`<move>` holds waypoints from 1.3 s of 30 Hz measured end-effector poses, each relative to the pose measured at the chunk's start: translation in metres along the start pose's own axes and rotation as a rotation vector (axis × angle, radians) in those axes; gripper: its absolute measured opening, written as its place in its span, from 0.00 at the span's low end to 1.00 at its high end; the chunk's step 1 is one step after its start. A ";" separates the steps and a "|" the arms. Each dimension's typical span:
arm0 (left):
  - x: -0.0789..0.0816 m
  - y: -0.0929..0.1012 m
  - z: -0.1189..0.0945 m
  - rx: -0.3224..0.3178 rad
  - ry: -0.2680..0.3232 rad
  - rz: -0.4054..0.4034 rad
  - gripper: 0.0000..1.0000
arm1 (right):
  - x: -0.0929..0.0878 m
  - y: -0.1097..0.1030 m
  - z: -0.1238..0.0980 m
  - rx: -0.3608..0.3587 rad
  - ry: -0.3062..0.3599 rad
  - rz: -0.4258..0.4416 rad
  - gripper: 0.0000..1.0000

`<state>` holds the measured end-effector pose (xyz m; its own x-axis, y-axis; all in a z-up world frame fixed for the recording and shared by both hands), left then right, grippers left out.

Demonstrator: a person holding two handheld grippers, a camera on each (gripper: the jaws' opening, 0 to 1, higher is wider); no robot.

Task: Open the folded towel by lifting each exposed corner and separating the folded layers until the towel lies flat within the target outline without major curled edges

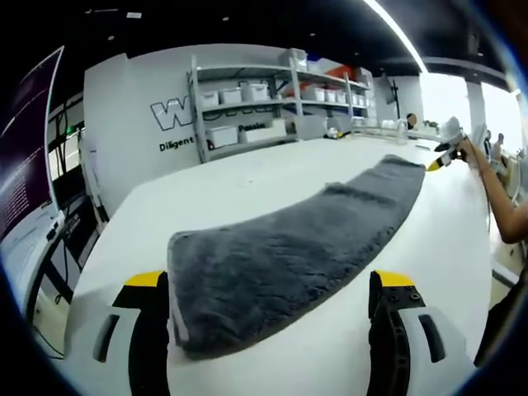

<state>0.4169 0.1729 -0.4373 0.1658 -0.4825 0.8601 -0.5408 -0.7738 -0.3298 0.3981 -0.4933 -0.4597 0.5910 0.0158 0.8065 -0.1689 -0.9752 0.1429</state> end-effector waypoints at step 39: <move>-0.018 -0.103 0.070 0.090 -0.189 -0.037 0.58 | 0.088 -0.042 0.089 0.261 0.099 0.037 0.42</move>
<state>0.5271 0.2327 -0.4464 0.3402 -0.5151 0.7867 -0.4571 -0.8217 -0.3403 0.5271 -0.4701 -0.4459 0.5060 -0.0115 0.8625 0.0274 -0.9992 -0.0295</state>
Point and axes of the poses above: the point that each gripper's makers call its tool centre point, and the gripper's own axes: z roughly forward along the fingers, y roughly to its right, x roughly out of its top, the point moved 1 cm from there along -z, roughly backward along the fingers, and after that the axes turned 13 degrees about z, right-handed, at the moved point
